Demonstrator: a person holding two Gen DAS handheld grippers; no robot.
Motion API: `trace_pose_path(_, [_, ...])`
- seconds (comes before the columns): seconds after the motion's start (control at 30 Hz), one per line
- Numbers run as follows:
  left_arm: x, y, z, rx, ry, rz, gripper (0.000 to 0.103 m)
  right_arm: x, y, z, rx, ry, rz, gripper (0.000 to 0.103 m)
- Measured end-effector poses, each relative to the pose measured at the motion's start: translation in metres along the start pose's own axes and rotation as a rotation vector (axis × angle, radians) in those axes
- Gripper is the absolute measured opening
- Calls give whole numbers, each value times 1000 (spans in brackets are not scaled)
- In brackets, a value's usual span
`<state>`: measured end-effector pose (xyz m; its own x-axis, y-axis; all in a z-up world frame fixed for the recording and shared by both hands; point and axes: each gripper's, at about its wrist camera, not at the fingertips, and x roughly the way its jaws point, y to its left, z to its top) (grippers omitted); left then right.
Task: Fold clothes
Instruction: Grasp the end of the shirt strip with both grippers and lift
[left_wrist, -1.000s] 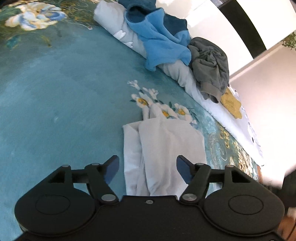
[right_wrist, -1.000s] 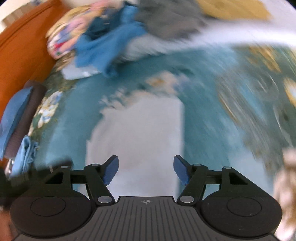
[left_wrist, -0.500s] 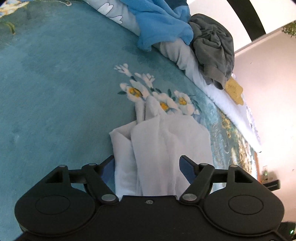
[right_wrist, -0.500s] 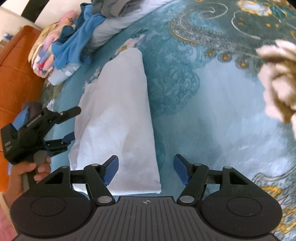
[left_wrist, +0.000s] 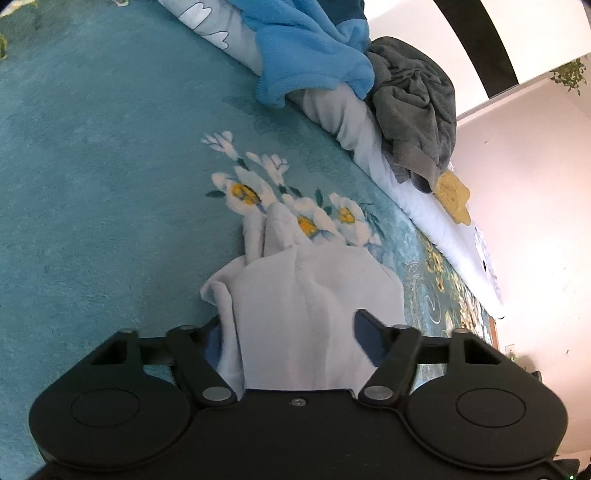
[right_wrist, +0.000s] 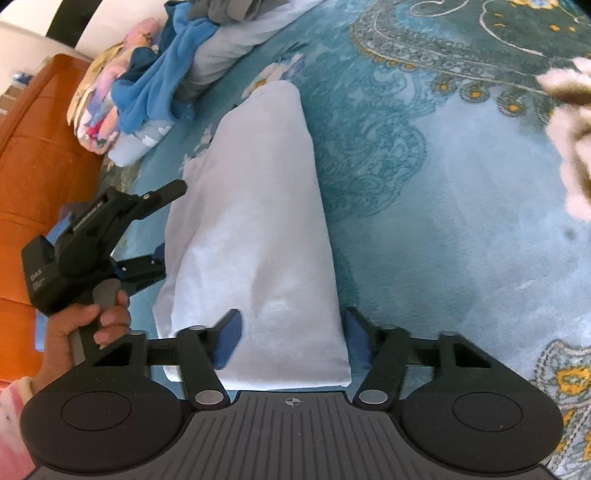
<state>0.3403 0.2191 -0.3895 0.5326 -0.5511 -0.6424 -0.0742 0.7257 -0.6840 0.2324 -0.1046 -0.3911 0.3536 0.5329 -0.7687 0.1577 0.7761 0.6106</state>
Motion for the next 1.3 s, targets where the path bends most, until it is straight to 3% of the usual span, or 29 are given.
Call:
trace_pose_path(0.17, [-5, 1, -3, -10, -28, 65, 26, 1, -1, 5, 21, 23, -37, 29])
trace_pose_path(0.33, [-13, 1, -10, -36, -93, 81, 14, 6, 7, 12, -17, 65, -48, 13])
trace_pose_path(0.67, [-56, -18, -24, -7, -214, 101, 6, -1, 26, 45, -204, 146, -60, 9])
trace_pose_path(0.8, [-86, -12, -35, -73, -300, 129, 0, -4, 44, 73, -326, 162, -74, 9])
trace_pose_path(0.97, [-127, 0, -52, -160, -409, 170, 0, 9, 70, 92, -490, 228, -103, 8])
trace_pose_path(1.3, [-141, 21, -59, -204, -397, 187, 0, 20, 60, 87, -494, 268, -136, 10])
